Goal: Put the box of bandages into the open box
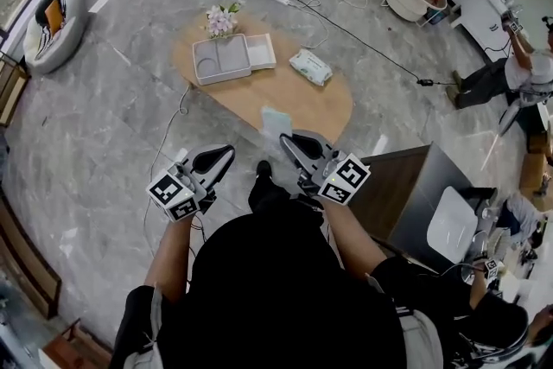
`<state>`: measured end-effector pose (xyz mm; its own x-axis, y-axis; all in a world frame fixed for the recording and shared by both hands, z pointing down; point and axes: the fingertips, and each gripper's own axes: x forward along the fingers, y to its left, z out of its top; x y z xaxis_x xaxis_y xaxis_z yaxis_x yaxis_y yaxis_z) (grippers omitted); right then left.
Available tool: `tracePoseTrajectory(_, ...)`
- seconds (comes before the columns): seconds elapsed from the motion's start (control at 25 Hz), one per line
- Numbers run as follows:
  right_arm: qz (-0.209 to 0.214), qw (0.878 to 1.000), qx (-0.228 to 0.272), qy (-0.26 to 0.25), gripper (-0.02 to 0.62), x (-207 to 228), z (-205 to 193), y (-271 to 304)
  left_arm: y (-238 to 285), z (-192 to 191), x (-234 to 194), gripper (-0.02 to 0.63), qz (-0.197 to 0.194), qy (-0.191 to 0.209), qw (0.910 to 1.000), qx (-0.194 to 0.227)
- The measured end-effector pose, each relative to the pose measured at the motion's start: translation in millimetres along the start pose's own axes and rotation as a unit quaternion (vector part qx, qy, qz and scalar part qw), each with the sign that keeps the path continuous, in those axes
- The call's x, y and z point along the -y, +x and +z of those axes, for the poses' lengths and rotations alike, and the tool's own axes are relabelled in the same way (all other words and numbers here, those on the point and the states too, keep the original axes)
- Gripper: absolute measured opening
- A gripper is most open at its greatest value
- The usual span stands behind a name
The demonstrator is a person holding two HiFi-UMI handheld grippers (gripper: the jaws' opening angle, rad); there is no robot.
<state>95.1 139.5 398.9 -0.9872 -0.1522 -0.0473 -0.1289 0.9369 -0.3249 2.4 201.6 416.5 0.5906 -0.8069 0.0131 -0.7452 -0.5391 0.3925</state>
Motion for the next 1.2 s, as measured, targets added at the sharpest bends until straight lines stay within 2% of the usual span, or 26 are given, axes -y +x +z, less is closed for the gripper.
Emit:
tracePoseTrajectory(0.24,0.024,1.0,-0.002,0.0,0.02,77,29,22,61,33,-48,0.02,0.016,0.02,0.9997,0.004)
tracePoseTrajectory(0.48,0.036,0.999,0.001,0.001,0.02,134,45,43,100,49,-91,0.02,0.038,0.005,0.9992,0.009)
tracePoseTrajectory(0.72,0.033,0.999,0.004,0.011,0.02,173,51,61,120,60,-122,0.02,0.042,0.011,0.999,0.009)
tracePoseTrajectory(0.92,0.026,0.999,-0.001,0.019,0.02,196,52,79,125,68,-154,0.02,0.049,-0.003,0.9987,0.008)
tracePoseTrajectory(1.2,-0.006,0.999,-0.011,0.042,0.02,234,39,116,133,78,-230,0.02,0.051,-0.03,0.9982,0.01)
